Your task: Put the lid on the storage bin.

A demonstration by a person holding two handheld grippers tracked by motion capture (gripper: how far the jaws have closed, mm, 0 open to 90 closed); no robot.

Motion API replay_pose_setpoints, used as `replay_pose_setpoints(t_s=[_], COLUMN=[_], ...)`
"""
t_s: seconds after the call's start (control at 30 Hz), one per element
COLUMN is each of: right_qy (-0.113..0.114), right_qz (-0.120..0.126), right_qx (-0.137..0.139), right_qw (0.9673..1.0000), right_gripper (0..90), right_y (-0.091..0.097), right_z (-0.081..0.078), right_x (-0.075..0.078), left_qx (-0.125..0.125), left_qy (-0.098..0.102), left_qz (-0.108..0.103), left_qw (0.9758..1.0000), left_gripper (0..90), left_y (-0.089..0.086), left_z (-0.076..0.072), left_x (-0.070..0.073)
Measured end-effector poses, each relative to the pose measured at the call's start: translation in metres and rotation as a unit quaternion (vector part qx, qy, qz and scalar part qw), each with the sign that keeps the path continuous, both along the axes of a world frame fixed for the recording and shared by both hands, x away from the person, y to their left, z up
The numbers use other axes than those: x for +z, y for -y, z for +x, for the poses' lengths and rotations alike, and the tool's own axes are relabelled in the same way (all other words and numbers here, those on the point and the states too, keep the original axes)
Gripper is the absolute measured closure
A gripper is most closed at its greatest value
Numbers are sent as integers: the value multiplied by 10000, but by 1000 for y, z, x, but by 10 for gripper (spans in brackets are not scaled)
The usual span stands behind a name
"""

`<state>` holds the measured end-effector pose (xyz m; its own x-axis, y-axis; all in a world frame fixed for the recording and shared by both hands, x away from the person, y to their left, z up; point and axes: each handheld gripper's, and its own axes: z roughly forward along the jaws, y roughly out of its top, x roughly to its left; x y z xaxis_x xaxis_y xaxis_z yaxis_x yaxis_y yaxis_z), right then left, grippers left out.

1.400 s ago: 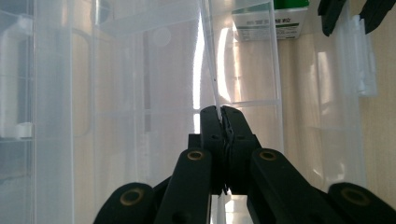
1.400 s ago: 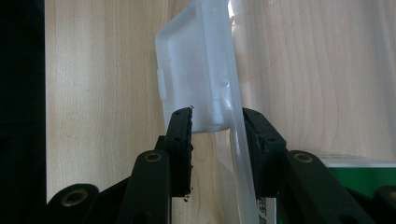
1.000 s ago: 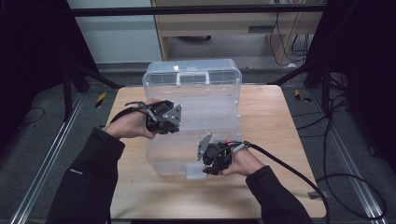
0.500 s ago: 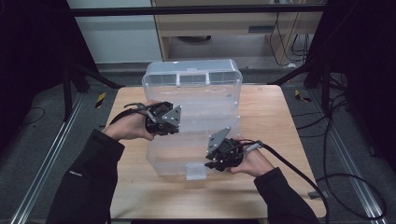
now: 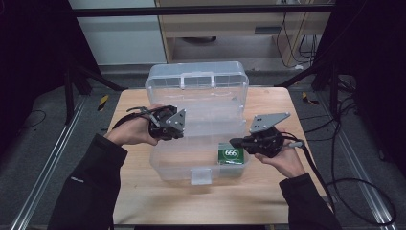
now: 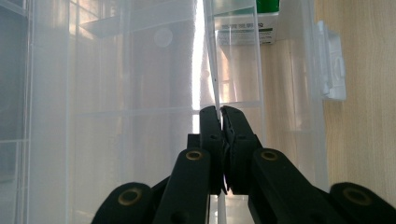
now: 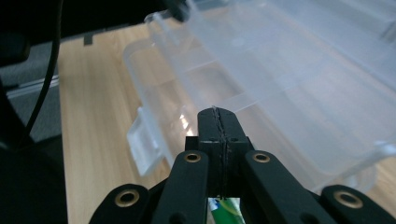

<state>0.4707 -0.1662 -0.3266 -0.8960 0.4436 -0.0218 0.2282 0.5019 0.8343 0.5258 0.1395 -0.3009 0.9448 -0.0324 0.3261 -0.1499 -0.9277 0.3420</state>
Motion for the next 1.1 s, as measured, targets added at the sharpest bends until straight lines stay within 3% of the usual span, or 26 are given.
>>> replay_pose_setpoints(t_s=[0.2, 0.4, 0.67, 1.1], right_qy=[110, 180, 136, 123], right_qz=[454, 989, 992, 1147], right_qx=[-461, -1167, -1689, -2119], right_qw=[9978, 9881, 9805, 9705], right_gripper=[900, 900, 900, 900], right_y=[9, 16, 19, 26], right_z=[11, 32, 55, 72], right_x=[11, 15, 13, 10], left_qx=[-11, -26, -48, -45], left_qy=[-46, -64, -99, -136], left_qz=[-8, -17, -110, -128], left_qw=[10000, 10000, 9999, 9998], left_gripper=[872, 871, 867, 865], left_y=[0, -1, -3, -3], left_z=[-1, -3, -3, -7], left_x=[-1, -2, -4, -7])
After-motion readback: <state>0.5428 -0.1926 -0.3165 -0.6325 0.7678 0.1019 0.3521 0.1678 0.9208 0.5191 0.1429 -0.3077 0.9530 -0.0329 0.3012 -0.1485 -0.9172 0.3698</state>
